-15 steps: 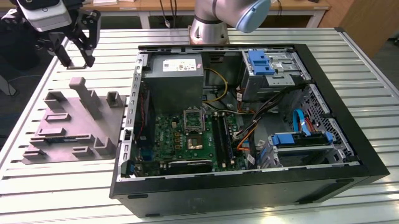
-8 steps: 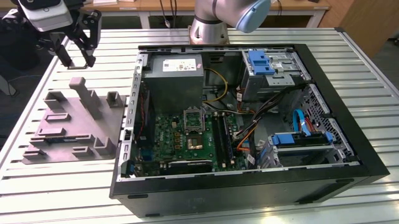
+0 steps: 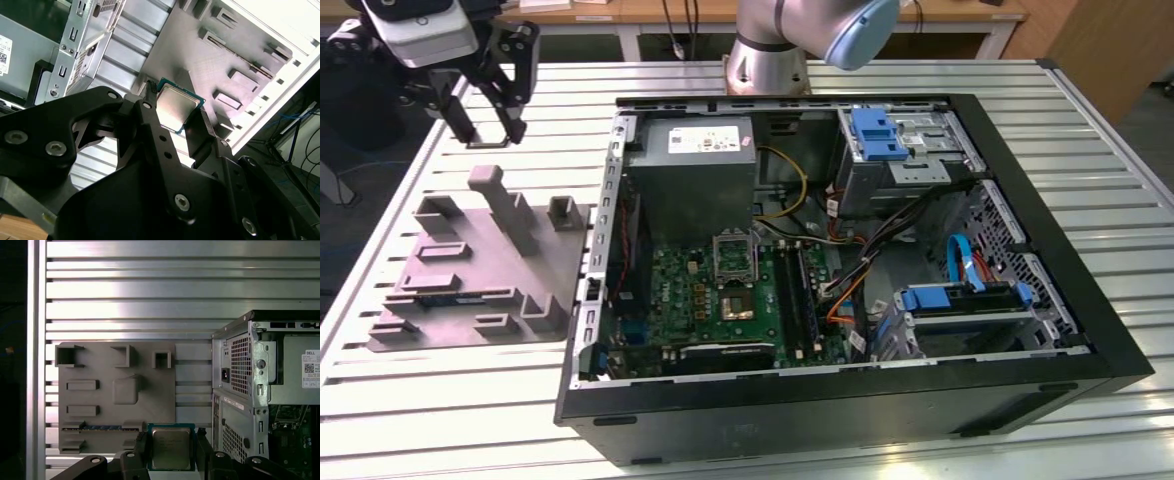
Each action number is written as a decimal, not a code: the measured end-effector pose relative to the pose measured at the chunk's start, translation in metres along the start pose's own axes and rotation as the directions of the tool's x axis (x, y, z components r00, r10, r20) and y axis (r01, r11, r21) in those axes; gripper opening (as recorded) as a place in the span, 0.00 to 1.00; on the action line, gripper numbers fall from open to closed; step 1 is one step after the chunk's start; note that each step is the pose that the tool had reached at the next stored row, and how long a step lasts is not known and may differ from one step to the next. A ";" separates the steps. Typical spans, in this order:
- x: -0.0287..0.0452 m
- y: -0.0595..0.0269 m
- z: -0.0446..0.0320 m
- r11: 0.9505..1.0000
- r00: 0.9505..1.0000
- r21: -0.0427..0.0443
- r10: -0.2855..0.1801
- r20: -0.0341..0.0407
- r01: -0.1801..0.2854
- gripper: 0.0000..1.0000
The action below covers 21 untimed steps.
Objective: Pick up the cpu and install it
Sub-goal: 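Pick up the cpu and move it towards the insertion slot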
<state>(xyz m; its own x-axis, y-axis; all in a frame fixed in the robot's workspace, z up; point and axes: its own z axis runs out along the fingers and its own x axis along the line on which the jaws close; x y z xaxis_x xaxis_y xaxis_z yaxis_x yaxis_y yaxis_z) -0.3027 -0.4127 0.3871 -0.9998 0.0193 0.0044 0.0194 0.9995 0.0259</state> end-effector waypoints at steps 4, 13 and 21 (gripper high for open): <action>-0.0009 0.0000 0.0000 1.000 1.000 0.000 0.000 0.000 0.000 0.47; -0.0029 0.0001 0.0000 1.000 1.000 0.000 0.000 0.000 0.000 0.47; -0.0063 0.0001 0.0000 1.000 1.000 0.000 0.000 0.000 0.000 0.47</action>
<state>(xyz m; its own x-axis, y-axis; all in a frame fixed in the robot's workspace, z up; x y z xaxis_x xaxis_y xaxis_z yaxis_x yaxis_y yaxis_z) -0.2963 -0.4127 0.3870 -0.9998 0.0192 0.0044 0.0193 0.9995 0.0258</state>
